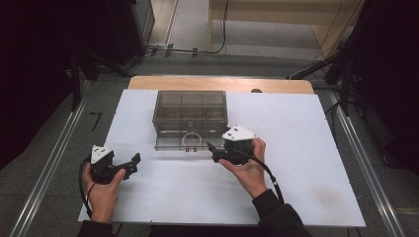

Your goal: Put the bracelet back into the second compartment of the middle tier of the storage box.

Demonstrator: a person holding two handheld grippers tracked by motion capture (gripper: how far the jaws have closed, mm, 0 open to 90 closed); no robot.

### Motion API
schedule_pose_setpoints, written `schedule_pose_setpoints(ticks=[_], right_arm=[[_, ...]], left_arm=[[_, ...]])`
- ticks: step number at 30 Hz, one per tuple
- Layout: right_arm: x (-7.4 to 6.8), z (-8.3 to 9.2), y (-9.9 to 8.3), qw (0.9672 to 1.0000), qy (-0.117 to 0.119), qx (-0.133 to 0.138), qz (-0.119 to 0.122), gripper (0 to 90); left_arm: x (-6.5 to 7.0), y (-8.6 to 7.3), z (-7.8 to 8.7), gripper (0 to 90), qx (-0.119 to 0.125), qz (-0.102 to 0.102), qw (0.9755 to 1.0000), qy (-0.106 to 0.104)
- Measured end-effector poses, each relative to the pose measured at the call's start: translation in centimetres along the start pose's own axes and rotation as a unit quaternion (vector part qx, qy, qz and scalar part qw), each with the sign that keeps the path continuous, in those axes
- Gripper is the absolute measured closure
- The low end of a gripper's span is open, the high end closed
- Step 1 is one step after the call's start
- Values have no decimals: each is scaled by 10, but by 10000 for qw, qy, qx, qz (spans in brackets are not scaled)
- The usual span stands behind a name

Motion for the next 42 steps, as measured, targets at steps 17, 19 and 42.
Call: schedule_pose_setpoints(ticks=[17, 19, 42], right_arm=[[58, 62, -60, 9943, -809, -42, -695, 171], [63, 69, -66, 9931, -886, -33, -765, 170], [111, 161, -148, 9727, -1791, -265, -1453, 160]], left_arm=[[2, 0, -2, 18, -15, -15, 10000, 9], [2, 0, -2, 18, -23, -17, 10000, 16], [0, -2, -1, 18, -52, 70, 10000, 29]])
Point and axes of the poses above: each handheld gripper's, and its own axes: z roughly backward along the jaws, y roughly out of its top, x roughly to its right, the point moved 4 cm from there along -z, roughly forward along the jaws, and after that the axes turned 15 degrees about y, right-handed, at the moved point
